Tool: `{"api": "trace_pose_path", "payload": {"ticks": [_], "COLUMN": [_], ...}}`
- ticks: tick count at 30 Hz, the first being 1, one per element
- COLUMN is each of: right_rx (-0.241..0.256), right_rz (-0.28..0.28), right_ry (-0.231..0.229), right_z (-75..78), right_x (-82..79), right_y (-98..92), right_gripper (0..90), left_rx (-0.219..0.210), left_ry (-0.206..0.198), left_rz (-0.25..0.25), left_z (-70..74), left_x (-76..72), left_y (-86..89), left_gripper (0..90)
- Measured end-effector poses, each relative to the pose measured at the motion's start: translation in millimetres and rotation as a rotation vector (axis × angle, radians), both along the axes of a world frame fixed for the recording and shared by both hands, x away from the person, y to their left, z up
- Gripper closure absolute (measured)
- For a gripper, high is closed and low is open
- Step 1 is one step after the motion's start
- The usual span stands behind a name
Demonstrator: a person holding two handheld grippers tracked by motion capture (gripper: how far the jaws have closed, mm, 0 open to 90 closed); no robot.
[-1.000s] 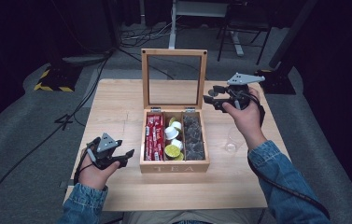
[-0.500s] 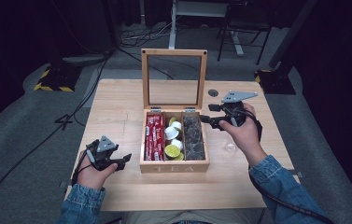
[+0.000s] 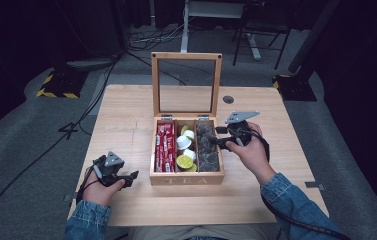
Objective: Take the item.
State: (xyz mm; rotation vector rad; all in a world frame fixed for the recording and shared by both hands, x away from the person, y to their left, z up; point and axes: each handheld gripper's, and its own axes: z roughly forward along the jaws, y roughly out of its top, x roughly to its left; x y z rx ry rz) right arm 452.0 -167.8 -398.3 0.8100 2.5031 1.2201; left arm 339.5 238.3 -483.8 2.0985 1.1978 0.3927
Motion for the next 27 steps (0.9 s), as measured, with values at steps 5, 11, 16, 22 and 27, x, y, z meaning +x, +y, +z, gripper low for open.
{"api": "trace_pose_path", "payload": {"ticks": [5,11,16,22,27], "right_rx": [-0.047,-0.101,-0.150,-0.199,-0.215], "right_rz": [0.016,0.012,0.009,0.013,0.032], "right_ry": [0.014,0.033,0.017,0.010,0.014], "right_z": [-12.5,-24.8,-31.3,-37.0,-39.2], "right_x": [4.5,12.3,17.5,19.7,19.0], "right_y": [10.0,20.4,27.5,32.9,35.3], "right_gripper": [46.6,43.7,46.9,52.0,65.6], "left_rx": [0.026,0.050,0.049,0.047,0.041], "left_ry": [0.003,0.001,-0.008,-0.024,-0.026], "left_rz": [-0.007,-0.014,-0.010,-0.012,-0.013], "left_z": [-6.3,-12.9,-15.0,-16.5,-17.2], "left_x": [-3.6,-7.6,-9.6,-10.2,-9.8], "left_y": [0.5,1.8,2.1,2.1,1.9], "left_gripper": [32.0,31.5,31.2,29.8,29.2]}}
